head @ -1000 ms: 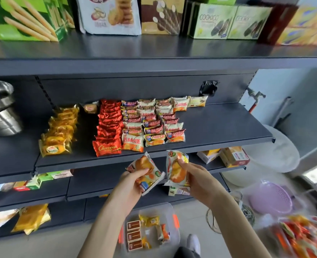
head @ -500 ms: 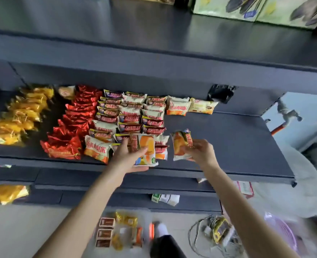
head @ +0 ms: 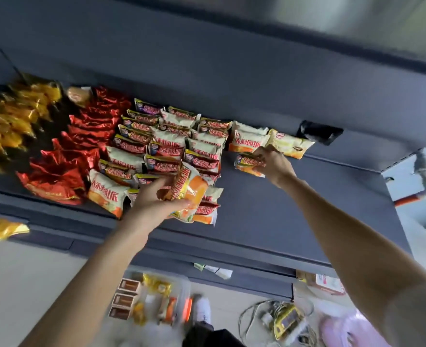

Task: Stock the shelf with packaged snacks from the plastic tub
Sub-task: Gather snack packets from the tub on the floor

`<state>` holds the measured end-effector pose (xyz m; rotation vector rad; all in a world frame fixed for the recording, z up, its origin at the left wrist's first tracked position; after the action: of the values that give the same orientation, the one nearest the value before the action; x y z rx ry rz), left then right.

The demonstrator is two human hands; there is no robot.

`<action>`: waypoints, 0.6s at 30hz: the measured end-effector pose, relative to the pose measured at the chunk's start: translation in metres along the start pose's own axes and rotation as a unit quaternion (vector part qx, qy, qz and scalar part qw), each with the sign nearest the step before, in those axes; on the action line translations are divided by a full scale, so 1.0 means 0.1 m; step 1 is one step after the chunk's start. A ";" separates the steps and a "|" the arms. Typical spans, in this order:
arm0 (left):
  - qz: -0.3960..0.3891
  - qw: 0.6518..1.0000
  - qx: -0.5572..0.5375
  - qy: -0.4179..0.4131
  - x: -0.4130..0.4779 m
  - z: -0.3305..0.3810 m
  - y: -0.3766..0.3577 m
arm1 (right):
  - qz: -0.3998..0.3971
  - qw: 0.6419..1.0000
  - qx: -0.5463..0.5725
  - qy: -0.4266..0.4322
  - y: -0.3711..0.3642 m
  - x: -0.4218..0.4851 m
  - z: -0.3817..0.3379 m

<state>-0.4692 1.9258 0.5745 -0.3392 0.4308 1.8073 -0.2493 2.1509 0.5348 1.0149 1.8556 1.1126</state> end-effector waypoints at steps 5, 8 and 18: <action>0.010 1.000 -0.022 -0.005 -0.07 -0.09 0.08 | 0.010 1.000 -0.023 0.005 -0.03 0.25 -0.07; 0.012 0.999 -0.040 -0.011 -0.09 -0.10 0.11 | 0.039 0.999 -0.010 -0.006 -0.03 0.31 -0.09; 0.015 0.998 -0.054 -0.006 -0.12 -0.13 0.09 | 0.109 0.994 -0.012 -0.019 -0.06 0.34 0.00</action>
<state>-0.4747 1.9070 0.5693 -0.3979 0.3309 1.8660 -0.2646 2.1794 0.5233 1.2392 1.7276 1.2309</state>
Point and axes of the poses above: each hand's wrist, its own x-axis towards the middle knuckle, its own y-axis out of the back of the hand, z = x × y, the point moved 6 cm from there along x, towards the middle knuckle, and after that the axes turned 4 degrees about -z, right-handed, at the moved point
